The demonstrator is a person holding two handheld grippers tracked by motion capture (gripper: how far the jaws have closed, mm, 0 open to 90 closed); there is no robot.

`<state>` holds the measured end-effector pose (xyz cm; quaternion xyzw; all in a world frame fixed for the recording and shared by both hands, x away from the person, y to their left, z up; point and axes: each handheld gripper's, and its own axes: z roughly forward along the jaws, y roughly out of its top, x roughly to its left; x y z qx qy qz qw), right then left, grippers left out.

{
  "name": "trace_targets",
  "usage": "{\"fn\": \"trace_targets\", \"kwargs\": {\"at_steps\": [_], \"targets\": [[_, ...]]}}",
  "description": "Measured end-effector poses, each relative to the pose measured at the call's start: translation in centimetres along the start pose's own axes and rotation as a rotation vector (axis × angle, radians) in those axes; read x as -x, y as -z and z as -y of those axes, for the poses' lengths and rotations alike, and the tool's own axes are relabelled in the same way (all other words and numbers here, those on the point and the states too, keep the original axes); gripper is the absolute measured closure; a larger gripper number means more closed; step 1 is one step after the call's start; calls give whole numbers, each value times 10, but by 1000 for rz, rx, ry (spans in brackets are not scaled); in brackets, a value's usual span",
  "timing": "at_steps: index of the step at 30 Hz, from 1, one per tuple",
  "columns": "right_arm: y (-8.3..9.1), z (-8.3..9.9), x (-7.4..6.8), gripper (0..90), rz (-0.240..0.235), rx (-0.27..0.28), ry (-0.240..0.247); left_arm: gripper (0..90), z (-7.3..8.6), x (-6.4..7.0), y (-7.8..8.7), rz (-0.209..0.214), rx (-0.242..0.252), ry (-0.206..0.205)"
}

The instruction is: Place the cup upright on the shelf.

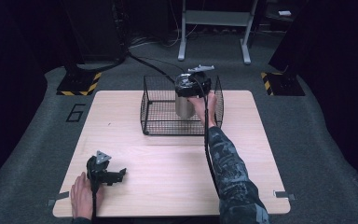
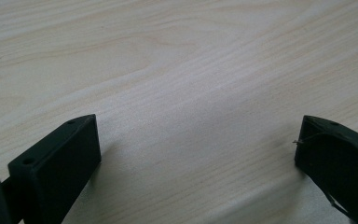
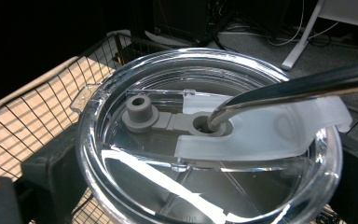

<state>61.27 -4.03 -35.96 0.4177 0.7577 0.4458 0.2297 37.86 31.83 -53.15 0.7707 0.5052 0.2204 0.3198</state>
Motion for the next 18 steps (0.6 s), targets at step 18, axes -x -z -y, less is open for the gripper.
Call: {"fn": "trace_targets", "kwargs": {"at_steps": [18], "targets": [[-32,17,0,37,12,-78,-17,0,0,-1,0,-3,1,-8]]}}
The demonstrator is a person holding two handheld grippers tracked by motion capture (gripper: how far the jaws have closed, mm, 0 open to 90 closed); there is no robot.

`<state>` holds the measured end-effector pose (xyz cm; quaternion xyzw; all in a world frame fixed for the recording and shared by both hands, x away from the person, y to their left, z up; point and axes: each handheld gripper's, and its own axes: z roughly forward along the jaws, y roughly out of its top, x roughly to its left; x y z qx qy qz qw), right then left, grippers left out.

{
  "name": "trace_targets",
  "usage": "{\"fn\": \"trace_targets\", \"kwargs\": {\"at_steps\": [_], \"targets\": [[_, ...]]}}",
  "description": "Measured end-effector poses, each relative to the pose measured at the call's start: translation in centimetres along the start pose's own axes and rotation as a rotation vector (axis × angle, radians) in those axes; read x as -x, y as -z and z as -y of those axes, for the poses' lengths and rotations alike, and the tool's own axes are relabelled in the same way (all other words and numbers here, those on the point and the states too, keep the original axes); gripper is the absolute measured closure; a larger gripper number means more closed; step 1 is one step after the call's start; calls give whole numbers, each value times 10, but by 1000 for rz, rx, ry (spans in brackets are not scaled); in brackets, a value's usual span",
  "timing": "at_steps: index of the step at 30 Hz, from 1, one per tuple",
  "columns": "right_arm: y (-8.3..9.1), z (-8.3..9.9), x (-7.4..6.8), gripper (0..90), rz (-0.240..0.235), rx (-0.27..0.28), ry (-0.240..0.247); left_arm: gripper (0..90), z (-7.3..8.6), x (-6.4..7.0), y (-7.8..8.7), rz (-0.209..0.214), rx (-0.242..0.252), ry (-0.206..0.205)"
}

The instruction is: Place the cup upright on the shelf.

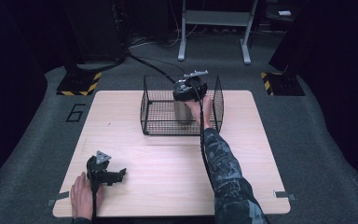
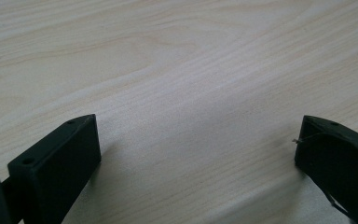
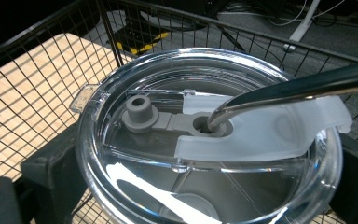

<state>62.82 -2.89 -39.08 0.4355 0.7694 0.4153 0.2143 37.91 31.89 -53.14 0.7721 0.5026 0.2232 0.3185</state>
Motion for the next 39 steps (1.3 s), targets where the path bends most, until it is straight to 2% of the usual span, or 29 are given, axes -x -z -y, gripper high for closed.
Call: {"fn": "trace_targets", "kwargs": {"at_steps": [6,9,11,12,14,16,18,19,21,22,27,33,34,37,38,39], "targets": [[-8,3,0,37,2,-16,26,0,0,0,0,0,2,2],[-8,3,-1,37,1,-17,21,0,0,0,0,0,1,0],[-6,5,-1,36,1,-28,36,0,0,0,0,1,1,0],[-5,7,-2,36,0,-33,19,0,0,0,0,0,1,0],[-2,11,-3,36,-1,-28,38,0,0,0,0,0,0,0],[2,16,-1,36,-4,-22,13,0,0,0,0,0,1,3],[3,17,1,36,-8,-15,26,0,0,1,-1,-1,12,16],[4,17,0,36,-6,-26,18,0,0,1,-1,-1,13,16],[3,15,-3,36,4,-32,42,0,0,1,-1,-1,16,20],[3,14,-6,35,8,-35,24,0,0,1,-1,0,14,18],[4,15,-3,35,14,-33,1,0,0,1,-1,-1,14,18],[3,13,-3,34,16,-35,0,0,0,1,-1,0,15,21],[3,13,-3,34,14,-37,17,0,0,1,-1,0,14,20],[4,13,-2,34,17,-37,13,0,0,1,-1,3,9,17],[4,13,-3,34,19,-39,-7,0,0,1,-1,4,9,17],[4,13,-3,34,17,-37,-8,0,0,1,-1,4,8,16]]}}
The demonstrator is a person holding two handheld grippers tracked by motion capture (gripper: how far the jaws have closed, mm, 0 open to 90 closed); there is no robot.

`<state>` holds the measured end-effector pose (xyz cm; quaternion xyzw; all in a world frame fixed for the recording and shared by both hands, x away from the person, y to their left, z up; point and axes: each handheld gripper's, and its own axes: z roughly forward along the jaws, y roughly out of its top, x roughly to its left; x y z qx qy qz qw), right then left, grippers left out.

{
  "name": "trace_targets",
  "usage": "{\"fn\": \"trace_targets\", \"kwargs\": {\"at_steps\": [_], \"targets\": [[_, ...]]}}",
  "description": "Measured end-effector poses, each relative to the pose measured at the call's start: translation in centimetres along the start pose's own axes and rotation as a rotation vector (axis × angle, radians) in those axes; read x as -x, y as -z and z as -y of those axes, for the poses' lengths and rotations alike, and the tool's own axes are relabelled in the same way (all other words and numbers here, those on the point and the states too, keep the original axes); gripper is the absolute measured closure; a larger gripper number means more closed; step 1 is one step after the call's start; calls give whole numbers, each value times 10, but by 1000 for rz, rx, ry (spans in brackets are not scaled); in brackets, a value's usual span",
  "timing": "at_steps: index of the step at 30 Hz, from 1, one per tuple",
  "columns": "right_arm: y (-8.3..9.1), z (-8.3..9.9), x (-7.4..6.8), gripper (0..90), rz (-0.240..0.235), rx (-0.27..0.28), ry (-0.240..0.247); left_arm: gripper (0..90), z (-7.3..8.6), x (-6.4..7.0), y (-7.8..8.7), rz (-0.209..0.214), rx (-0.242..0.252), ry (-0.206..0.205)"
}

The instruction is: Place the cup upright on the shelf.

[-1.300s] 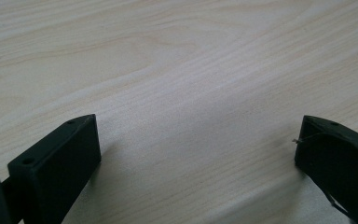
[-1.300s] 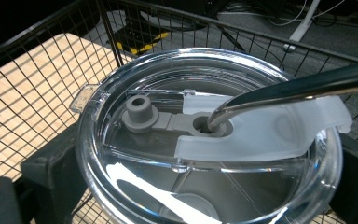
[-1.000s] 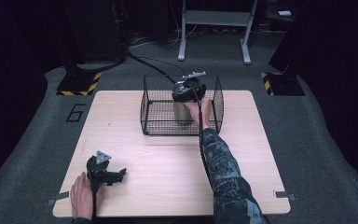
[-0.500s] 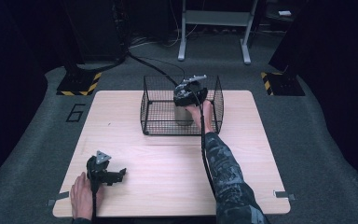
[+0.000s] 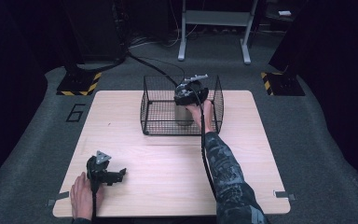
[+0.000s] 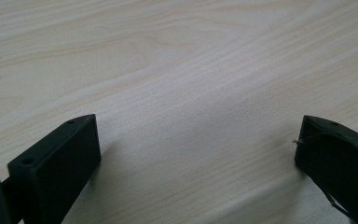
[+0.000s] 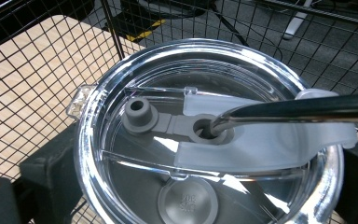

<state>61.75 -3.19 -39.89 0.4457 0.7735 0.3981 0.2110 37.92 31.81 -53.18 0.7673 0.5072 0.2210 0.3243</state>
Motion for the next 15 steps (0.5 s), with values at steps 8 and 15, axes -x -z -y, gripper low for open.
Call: {"fn": "trace_targets", "kwargs": {"at_steps": [8,15], "targets": [[2,-3,0,9,6,-33,-6,0,0,0,0,0,2,2],[20,-8,2,0,-7,-36,-38,0,0,0,0,-1,0,2]]}}
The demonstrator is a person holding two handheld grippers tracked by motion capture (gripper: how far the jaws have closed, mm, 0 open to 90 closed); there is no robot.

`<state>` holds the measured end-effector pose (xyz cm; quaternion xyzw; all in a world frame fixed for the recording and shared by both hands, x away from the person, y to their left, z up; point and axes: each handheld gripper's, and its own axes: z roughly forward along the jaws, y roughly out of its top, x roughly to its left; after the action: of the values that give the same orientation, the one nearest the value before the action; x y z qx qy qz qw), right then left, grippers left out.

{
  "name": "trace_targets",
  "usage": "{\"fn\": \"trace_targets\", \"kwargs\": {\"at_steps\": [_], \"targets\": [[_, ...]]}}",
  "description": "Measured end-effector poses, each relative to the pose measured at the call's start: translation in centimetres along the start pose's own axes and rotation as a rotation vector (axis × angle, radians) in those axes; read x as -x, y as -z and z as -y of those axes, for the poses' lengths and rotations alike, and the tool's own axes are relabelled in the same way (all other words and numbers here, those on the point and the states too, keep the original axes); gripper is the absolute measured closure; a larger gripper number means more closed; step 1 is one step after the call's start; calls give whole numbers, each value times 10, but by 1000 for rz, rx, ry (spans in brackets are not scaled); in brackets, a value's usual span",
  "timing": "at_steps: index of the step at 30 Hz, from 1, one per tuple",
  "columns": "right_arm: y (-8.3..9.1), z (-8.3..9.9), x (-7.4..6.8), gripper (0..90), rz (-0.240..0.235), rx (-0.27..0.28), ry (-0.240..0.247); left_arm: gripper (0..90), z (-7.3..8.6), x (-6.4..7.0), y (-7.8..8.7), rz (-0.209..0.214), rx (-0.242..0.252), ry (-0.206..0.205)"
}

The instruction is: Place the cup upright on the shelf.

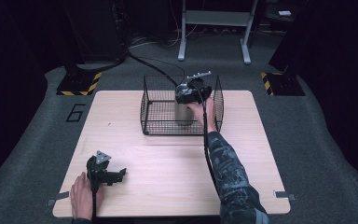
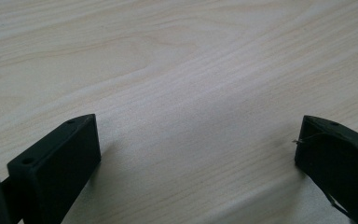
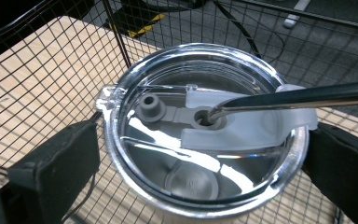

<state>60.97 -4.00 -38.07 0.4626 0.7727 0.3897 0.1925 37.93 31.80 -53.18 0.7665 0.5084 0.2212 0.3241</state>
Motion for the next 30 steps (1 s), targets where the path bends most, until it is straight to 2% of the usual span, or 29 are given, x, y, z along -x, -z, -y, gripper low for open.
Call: {"fn": "trace_targets", "kwargs": {"at_steps": [8,9,13,14,15,17,20,22,24,30], "targets": [[22,3,8,0,-28,0,-15,0,0,0,0,-1,5,5],[27,4,10,0,-36,-3,3,0,0,0,0,0,3,6],[41,8,12,0,-42,12,7,0,0,0,0,-2,4,5],[49,11,13,0,-51,18,21,0,0,0,0,-2,7,6],[49,11,13,0,-51,18,21,0,0,0,0,-2,7,6],[63,16,10,0,-69,23,35,0,0,1,-1,-2,10,7],[72,20,8,0,-73,30,42,0,0,0,0,-1,4,4],[88,29,5,0,-80,35,74,0,0,0,-1,-2,8,5],[97,34,4,0,-85,43,82,0,0,0,-1,-4,10,1],[127,57,4,0,-81,69,121,0,0,0,0,-3,8,2]]}}
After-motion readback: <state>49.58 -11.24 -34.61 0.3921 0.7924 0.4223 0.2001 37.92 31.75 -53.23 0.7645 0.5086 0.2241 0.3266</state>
